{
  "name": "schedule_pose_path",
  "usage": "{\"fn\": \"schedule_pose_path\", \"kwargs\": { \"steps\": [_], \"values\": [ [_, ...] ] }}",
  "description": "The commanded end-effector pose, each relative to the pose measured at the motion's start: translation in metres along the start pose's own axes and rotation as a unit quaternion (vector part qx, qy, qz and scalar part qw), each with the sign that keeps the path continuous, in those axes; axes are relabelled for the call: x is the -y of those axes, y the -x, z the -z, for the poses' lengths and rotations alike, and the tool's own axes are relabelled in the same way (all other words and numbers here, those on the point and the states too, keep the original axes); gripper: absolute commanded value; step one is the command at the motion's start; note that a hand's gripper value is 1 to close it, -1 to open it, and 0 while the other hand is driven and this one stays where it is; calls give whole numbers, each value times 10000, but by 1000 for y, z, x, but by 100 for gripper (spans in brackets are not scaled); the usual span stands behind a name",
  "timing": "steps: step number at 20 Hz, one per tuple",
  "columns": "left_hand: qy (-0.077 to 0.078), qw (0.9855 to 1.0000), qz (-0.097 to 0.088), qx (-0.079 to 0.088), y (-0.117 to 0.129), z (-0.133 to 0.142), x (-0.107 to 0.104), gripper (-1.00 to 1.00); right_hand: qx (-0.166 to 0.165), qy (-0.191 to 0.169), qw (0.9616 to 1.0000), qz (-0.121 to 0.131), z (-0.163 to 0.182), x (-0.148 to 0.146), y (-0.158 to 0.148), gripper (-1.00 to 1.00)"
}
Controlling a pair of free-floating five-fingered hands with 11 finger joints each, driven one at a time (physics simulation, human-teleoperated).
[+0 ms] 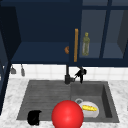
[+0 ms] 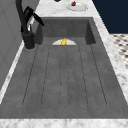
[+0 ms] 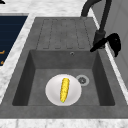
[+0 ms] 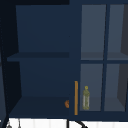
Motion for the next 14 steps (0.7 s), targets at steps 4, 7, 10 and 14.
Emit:
{"fn": "schedule_pose_path", "kwargs": {
  "steps": [4,7,10,14],
  "values": [
    [0,10000,0,0,0,0,0,0,-55,510,9982,-297,-31,-9,-2,-100],
    [0,10000,0,0,0,0,0,0,-157,662,9972,-325,-36,-13,-1,-100],
    [0,10000,0,0,0,0,0,0,-252,654,9970,-318,-33,-12,-2,-100],
    [0,10000,0,0,0,0,0,0,-260,518,9979,-279,-20,-14,-12,-100]
  ]
}}
